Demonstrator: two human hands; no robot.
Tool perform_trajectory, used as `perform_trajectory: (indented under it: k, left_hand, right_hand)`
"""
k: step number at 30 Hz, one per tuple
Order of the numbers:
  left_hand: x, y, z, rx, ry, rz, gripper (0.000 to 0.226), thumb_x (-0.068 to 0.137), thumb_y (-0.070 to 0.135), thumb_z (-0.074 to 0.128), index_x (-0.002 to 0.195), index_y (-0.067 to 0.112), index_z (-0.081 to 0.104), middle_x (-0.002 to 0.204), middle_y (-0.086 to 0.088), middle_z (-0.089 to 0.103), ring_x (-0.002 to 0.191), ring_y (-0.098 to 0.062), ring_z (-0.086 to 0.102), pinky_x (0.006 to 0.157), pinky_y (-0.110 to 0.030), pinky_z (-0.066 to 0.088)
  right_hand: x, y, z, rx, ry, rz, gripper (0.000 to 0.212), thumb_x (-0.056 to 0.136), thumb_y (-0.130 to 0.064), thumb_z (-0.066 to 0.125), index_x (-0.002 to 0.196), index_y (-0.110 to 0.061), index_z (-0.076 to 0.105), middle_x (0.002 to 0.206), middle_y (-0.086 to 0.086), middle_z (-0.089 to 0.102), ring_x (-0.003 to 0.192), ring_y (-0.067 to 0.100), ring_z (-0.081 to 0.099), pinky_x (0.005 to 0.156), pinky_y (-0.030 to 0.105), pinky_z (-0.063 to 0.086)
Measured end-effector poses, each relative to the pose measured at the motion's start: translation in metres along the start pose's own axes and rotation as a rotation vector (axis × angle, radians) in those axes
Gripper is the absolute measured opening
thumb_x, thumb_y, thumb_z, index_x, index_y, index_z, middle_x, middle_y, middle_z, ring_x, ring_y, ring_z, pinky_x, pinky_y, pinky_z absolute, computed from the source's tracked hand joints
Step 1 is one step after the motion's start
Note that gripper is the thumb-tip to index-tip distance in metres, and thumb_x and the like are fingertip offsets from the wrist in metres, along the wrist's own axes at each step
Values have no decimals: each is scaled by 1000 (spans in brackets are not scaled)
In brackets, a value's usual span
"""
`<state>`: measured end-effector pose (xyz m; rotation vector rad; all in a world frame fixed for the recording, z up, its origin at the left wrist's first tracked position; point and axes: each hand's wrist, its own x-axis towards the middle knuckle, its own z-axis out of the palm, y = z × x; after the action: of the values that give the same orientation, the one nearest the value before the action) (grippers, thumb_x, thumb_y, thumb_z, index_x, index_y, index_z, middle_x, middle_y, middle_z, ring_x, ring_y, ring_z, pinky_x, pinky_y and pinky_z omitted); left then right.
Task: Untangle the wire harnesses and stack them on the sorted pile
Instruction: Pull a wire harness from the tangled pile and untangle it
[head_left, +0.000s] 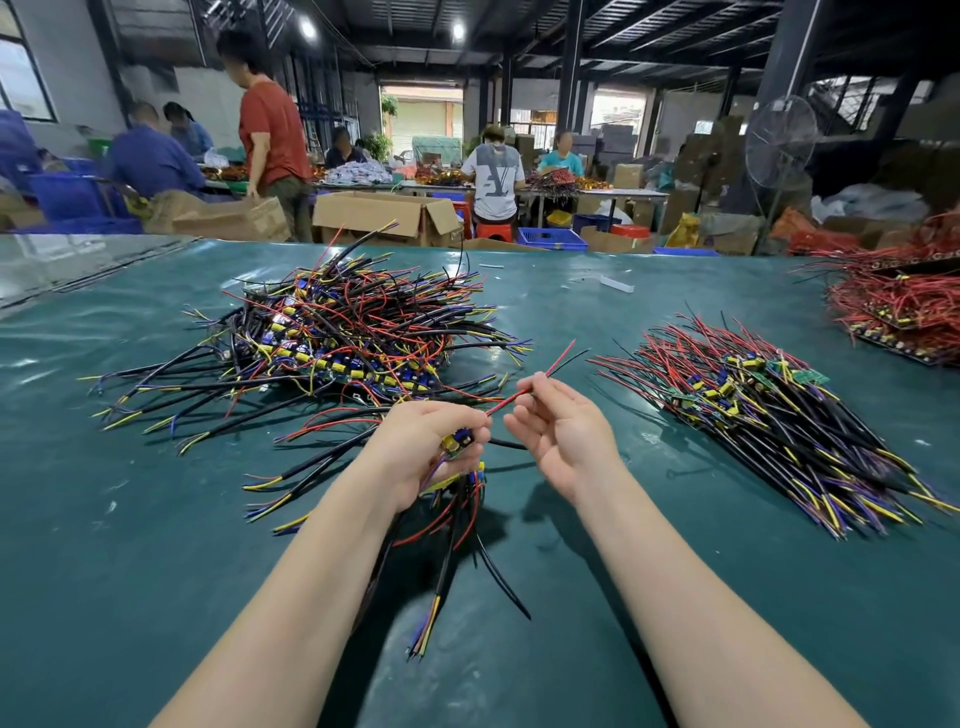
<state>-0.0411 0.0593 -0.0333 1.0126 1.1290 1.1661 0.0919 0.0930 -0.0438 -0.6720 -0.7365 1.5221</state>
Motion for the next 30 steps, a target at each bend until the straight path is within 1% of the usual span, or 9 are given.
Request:
perform_trajectory:
  k: [4, 9, 13, 15, 17, 21, 24, 27, 30]
  left_hand:
    - [0, 1, 3, 83, -13, 17, 21, 84, 2, 60, 63, 5, 62, 49, 1, 59, 39, -7, 50, 43, -14, 46]
    - [-1, -2, 2, 188, 11, 19, 24, 81, 3, 63, 58, 5, 63, 51, 0, 60, 39, -8, 51, 45, -16, 47]
    - [-1, -1, 4, 459, 80, 127, 27, 78, 3, 61, 51, 8, 62, 42, 3, 56, 35, -5, 48, 39, -14, 37]
    - [0, -1, 4, 547, 141, 185, 27, 76, 3, 60, 50, 9, 63, 41, 3, 56, 34, -5, 47, 39, -14, 36]
    - [0, -1, 3, 534, 113, 196, 26, 77, 3, 61, 53, 12, 64, 43, 4, 58, 37, -6, 48, 39, -14, 35]
    - [-4, 2, -2, 338, -188, 44, 17, 85, 4, 59, 74, 14, 67, 50, 5, 62, 44, -6, 55, 39, -10, 33]
    - [-4, 1, -5, 340, -303, 4, 21, 87, 1, 53, 84, 15, 68, 50, 6, 60, 43, -5, 54, 37, -11, 31]
    - [-4, 0, -3, 324, -416, -30, 31, 91, -2, 44, 95, 20, 66, 49, 6, 58, 44, -5, 52, 38, -13, 30]
    - [-6, 1, -5, 335, -436, -49, 33, 91, -2, 42, 98, 20, 66, 47, 5, 56, 42, -6, 50, 38, -13, 31]
  right_hand:
    - [3, -4, 0, -129, 44, -56, 29, 95, -8, 46, 68, -6, 55, 39, -5, 53, 33, 0, 48, 38, 13, 45]
    - [7, -7, -16, -393, 117, -345, 27, 89, 3, 53, 64, -7, 57, 40, -7, 53, 37, 0, 48, 43, 14, 47]
    - [8, -14, -20, -359, 173, -452, 26, 84, 8, 58, 63, -7, 59, 40, -7, 55, 40, 2, 54, 48, 16, 52]
    - [9, -17, -18, -264, 182, -426, 24, 85, 8, 57, 64, -5, 58, 41, -6, 56, 40, 3, 55, 46, 16, 51]
    - [8, -18, -17, -119, 189, -337, 24, 87, 5, 55, 65, -5, 56, 40, -5, 56, 38, 4, 55, 43, 16, 50]
    - [9, -20, -19, 167, 216, 7, 26, 93, -6, 49, 68, -5, 54, 38, -3, 55, 31, 3, 50, 36, 12, 44]
    - [7, -18, -24, 253, 218, 210, 30, 93, -8, 50, 64, -1, 57, 39, 1, 55, 28, 4, 50, 32, 14, 42]
    - [9, -13, -28, 218, 283, 207, 31, 89, -2, 56, 59, 1, 60, 39, 3, 57, 30, 5, 52, 33, 14, 43]
    - [13, -8, -25, -1, 280, 44, 22, 90, -1, 54, 68, -3, 55, 37, 0, 55, 31, 3, 52, 36, 13, 45]
